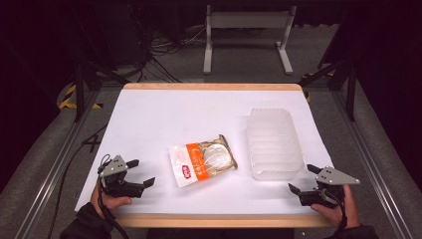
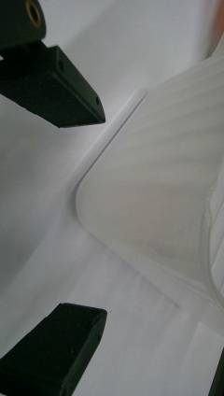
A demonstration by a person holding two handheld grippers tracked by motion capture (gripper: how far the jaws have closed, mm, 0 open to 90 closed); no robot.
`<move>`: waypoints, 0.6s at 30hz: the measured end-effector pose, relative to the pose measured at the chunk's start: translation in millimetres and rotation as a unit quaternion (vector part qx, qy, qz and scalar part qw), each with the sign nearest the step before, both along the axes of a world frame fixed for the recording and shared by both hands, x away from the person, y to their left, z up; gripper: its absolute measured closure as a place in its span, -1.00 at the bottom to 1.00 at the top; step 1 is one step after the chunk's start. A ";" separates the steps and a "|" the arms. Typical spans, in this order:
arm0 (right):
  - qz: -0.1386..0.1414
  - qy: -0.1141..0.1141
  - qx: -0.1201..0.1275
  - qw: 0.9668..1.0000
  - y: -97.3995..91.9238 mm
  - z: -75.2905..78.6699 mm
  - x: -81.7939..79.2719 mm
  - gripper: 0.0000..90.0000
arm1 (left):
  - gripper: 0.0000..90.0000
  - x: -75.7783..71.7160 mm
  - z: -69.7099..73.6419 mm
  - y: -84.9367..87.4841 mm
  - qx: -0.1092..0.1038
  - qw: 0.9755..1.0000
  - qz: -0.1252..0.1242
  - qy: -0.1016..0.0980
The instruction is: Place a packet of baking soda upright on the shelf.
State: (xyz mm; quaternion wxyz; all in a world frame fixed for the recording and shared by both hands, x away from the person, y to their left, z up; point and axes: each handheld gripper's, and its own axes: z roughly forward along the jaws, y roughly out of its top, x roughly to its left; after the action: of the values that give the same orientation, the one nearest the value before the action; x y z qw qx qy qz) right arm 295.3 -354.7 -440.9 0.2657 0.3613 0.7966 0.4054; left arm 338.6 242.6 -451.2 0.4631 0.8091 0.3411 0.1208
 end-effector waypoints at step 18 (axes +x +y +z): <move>-0.005 -0.007 -0.007 1.000 3.2 2.7 -1.5 -0.82 | -0.52 1.0 -8.7 -47.8 -0.071 0.984 -0.049 0.159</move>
State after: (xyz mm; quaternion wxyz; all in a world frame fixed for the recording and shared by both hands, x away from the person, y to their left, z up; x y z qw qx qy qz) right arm 293.8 -351.5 -438.2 0.2759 0.3603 0.7956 0.4014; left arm 339.5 194.9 -459.9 0.4646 0.7989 0.3776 -0.0567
